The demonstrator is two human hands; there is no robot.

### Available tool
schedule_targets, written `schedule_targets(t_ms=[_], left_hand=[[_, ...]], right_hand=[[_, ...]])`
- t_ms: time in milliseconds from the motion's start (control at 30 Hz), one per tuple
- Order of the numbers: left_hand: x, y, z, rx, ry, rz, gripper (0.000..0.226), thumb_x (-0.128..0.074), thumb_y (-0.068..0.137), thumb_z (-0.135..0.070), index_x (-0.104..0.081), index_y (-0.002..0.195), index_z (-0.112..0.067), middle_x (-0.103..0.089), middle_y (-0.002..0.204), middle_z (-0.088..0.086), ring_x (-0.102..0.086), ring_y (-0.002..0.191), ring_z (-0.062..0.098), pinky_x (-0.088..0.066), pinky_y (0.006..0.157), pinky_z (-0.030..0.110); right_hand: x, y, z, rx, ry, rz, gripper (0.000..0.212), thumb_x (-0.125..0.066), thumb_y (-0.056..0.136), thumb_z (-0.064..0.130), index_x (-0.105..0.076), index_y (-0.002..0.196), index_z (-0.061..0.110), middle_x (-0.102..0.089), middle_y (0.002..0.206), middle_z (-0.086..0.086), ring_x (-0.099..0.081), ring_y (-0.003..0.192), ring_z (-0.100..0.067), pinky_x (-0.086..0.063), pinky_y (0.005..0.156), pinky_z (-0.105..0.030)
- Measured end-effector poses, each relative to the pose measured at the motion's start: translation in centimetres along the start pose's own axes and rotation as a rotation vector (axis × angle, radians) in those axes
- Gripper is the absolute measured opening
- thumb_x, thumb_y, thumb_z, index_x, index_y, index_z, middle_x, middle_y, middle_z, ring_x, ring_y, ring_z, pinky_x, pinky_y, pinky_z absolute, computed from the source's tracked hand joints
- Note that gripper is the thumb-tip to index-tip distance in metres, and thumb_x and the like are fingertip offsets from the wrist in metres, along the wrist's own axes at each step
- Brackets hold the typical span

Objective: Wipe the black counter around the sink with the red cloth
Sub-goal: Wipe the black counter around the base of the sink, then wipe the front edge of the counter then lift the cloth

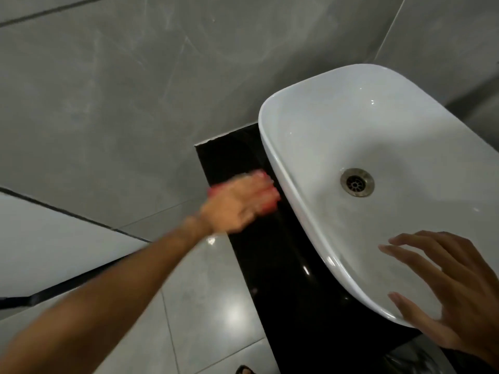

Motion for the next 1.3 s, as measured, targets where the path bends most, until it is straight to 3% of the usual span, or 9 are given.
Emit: schedule_targets(t_ms=[133, 333, 633, 833, 900, 1000, 1100, 1200, 1300], left_hand=[[1.4, 3.1, 10.0, 0.422, 0.059, -0.105, 0.051, -0.04, 0.101, -0.035, -0.052, 0.148, -0.021, -0.05, 0.154, 0.023, -0.041, 0.146, 0.045, -0.034, 0.121, 0.059], [0.2, 1.2, 0.4, 0.832, 0.046, -0.155, 0.06, -0.033, 0.099, -0.035, -0.04, 0.156, -0.02, -0.038, 0.163, 0.017, -0.025, 0.155, 0.038, -0.025, 0.127, 0.051], [-4.5, -5.9, -30.8, 0.603, -0.05, 0.064, 0.067, -0.027, 0.105, -0.052, -0.016, 0.163, -0.02, -0.018, 0.172, 0.011, -0.012, 0.159, 0.032, -0.024, 0.128, 0.054], [-3.8, -7.3, -34.3, 0.435, -0.015, 0.194, 0.124, -0.094, 0.06, -0.045, -0.026, 0.16, -0.018, -0.038, 0.165, 0.011, -0.027, 0.152, 0.033, -0.027, 0.119, 0.052], [-3.6, -7.7, -34.8, 0.401, -0.074, 0.22, 0.135, -0.101, 0.044, -0.032, -0.029, 0.158, -0.017, -0.044, 0.161, 0.008, -0.033, 0.15, 0.031, -0.03, 0.117, 0.053], [-3.4, -8.3, -37.1, 0.328, -0.527, 0.016, 0.095, -0.081, 0.079, -0.013, -0.031, 0.159, -0.021, -0.034, 0.166, 0.001, -0.032, 0.154, 0.02, -0.035, 0.124, 0.046], [-2.3, -7.1, -38.9, 0.54, -1.177, 0.009, 0.061, -0.06, 0.097, -0.007, -0.042, 0.15, -0.032, -0.051, 0.154, -0.004, -0.047, 0.142, 0.008, -0.042, 0.118, 0.025], [-1.4, -3.9, -40.3, 0.818, -1.527, -0.017, 0.039, -0.062, 0.097, -0.002, -0.061, 0.127, -0.027, -0.071, 0.128, 0.006, -0.067, 0.12, 0.023, -0.056, 0.097, 0.026], [-2.1, -0.4, -40.9, 0.895, -1.764, -0.001, 0.033, -0.06, 0.095, 0.002, -0.068, 0.121, -0.016, -0.079, 0.111, 0.008, -0.073, 0.101, 0.023, -0.061, 0.084, 0.026]], right_hand=[[0.6, 0.6, 0.5, 0.06, -0.04, -0.057, 0.057, -0.059, 0.088, 0.051, -0.069, 0.124, 0.008, -0.07, 0.123, -0.013, -0.062, 0.112, -0.033, -0.044, 0.1, -0.045], [0.6, 0.3, 0.6, 0.098, -0.065, -0.061, 0.056, -0.061, 0.09, 0.049, -0.067, 0.125, 0.006, -0.07, 0.12, -0.017, -0.062, 0.109, -0.038, -0.046, 0.095, -0.05], [0.4, -0.1, 0.6, 0.13, -0.076, -0.125, 0.055, -0.056, 0.094, 0.054, -0.061, 0.133, 0.014, -0.066, 0.128, -0.011, -0.059, 0.12, -0.034, -0.045, 0.106, -0.048], [0.4, -0.3, 0.6, 0.141, -0.038, -0.155, 0.054, -0.057, 0.092, 0.054, -0.063, 0.128, 0.014, -0.068, 0.123, -0.01, -0.063, 0.117, -0.031, -0.047, 0.103, -0.047], [0.4, -0.2, 0.7, 0.052, 0.047, -0.113, 0.057, -0.057, 0.088, 0.06, -0.061, 0.128, 0.019, -0.066, 0.125, -0.006, -0.061, 0.119, -0.029, -0.044, 0.105, -0.044], [1.3, -1.8, 1.5, -0.1, 0.309, -0.239, 0.053, -0.067, 0.086, 0.055, -0.061, 0.127, 0.022, -0.064, 0.127, 0.0, -0.057, 0.12, -0.022, -0.046, 0.107, -0.042], [2.2, -6.0, 1.3, -0.38, 0.681, -0.523, 0.04, -0.068, 0.089, 0.042, -0.064, 0.122, 0.019, -0.064, 0.125, 0.0, -0.055, 0.122, -0.019, -0.048, 0.108, -0.042], [1.8, -13.3, -0.2, -0.837, 0.983, -0.718, 0.034, -0.064, 0.092, 0.04, -0.067, 0.118, 0.018, -0.067, 0.117, 0.0, -0.062, 0.119, -0.018, -0.049, 0.11, -0.049], [-1.5, -18.8, 0.0, -1.242, 1.617, -0.474, 0.058, -0.059, 0.086, 0.061, -0.065, 0.126, 0.02, -0.07, 0.125, -0.004, -0.064, 0.123, -0.023, -0.052, 0.102, -0.047]])
Point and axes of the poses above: each hand's wrist, its own y-axis towards the middle knuckle, its own x-axis out of the back of the hand, z = x × y, the point moved 4 cm from there along y, towards the middle knuckle
